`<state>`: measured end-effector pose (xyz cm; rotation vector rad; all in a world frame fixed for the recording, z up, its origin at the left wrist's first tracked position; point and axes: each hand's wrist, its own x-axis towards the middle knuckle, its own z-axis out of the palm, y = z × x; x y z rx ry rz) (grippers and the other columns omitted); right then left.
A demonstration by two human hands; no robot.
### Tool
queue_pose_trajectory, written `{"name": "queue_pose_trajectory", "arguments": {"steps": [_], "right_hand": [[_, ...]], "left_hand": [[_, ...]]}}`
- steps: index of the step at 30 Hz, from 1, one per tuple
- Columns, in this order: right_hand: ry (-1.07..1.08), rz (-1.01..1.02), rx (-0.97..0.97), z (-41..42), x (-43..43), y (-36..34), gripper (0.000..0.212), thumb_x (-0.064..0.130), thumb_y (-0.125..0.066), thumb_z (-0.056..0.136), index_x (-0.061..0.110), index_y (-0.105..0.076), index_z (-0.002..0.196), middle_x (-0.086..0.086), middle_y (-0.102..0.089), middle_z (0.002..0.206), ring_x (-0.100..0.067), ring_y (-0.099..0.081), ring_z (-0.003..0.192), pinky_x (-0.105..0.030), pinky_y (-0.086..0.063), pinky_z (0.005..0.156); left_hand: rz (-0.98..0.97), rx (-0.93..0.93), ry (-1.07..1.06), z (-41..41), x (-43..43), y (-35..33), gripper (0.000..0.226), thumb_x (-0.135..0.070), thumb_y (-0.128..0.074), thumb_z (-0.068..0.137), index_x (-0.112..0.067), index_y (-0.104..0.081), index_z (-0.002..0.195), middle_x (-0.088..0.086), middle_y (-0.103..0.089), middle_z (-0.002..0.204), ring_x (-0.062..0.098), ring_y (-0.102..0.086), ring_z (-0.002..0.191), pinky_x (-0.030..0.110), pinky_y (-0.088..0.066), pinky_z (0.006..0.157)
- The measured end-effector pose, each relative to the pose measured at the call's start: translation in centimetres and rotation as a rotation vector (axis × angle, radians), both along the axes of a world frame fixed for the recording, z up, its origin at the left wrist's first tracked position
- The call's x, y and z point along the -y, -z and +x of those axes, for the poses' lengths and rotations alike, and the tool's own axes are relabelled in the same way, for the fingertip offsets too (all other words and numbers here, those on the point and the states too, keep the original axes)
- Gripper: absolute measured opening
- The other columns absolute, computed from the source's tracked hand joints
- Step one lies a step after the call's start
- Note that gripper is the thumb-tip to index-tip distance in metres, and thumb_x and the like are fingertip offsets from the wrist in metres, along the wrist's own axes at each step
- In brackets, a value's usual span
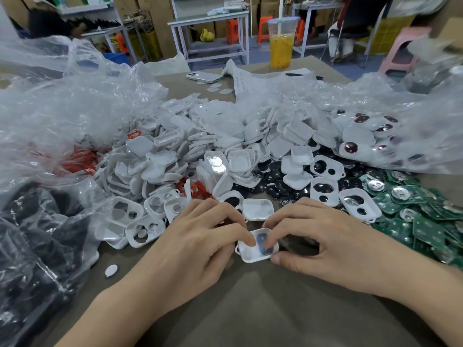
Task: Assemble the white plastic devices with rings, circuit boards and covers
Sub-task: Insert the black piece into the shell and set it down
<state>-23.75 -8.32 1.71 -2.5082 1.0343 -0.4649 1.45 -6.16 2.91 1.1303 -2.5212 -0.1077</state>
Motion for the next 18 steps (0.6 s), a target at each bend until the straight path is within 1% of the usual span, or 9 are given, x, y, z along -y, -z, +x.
{"name": "queue_pose_trajectory", "arguments": {"steps": [4,9,12,15,18], "right_hand": [[0.006,-0.003,-0.006,-0.02,-0.04,-0.03,0.024,0.065,-0.051,0.088,0.051,-0.062,0.105,0.035,-0.053,0.119,0.003,-0.046,0.12,-0.013,-0.038,0.096],[0.007,-0.001,-0.013,-0.06,-0.05,0.0,0.024,0.064,-0.051,0.089,0.051,-0.062,0.105,0.035,-0.052,0.12,0.003,-0.045,0.121,-0.015,-0.038,0.096],[0.009,-0.014,-0.014,0.01,-0.15,-0.05,0.024,0.063,-0.051,0.089,0.05,-0.062,0.106,0.034,-0.053,0.119,-0.001,-0.047,0.12,-0.014,-0.037,0.096],[0.013,-0.035,-0.017,0.11,-0.39,-0.2,0.02,0.059,-0.053,0.091,0.049,-0.061,0.106,0.032,-0.054,0.116,0.001,-0.049,0.115,-0.011,-0.035,0.096],[0.017,-0.039,-0.026,0.18,-0.5,-0.31,0.018,0.058,-0.054,0.092,0.049,-0.062,0.106,0.031,-0.054,0.115,0.002,-0.05,0.112,-0.012,-0.036,0.094]], "left_hand": [[-0.005,0.002,0.004,-0.06,0.09,0.02,0.031,-0.015,-0.046,0.095,-0.031,-0.073,0.096,-0.016,-0.063,0.106,0.009,-0.055,0.097,0.027,-0.042,0.086],[0.006,-0.008,-0.007,0.07,0.23,0.0,0.032,-0.016,-0.045,0.095,-0.03,-0.073,0.095,-0.017,-0.063,0.105,0.007,-0.054,0.098,0.02,-0.038,0.089],[-0.001,-0.005,-0.004,-0.04,0.2,-0.02,0.031,-0.015,-0.046,0.095,-0.03,-0.073,0.094,-0.016,-0.063,0.104,0.007,-0.054,0.097,0.02,-0.038,0.088],[-0.027,-0.027,-0.004,-0.04,0.18,-0.13,0.028,-0.012,-0.051,0.095,-0.028,-0.074,0.094,-0.014,-0.063,0.104,0.008,-0.055,0.095,0.022,-0.04,0.087],[-0.043,-0.056,-0.006,0.01,0.19,-0.27,0.024,-0.008,-0.06,0.092,-0.027,-0.074,0.089,-0.012,-0.063,0.102,0.009,-0.056,0.092,0.023,-0.041,0.083]]}}
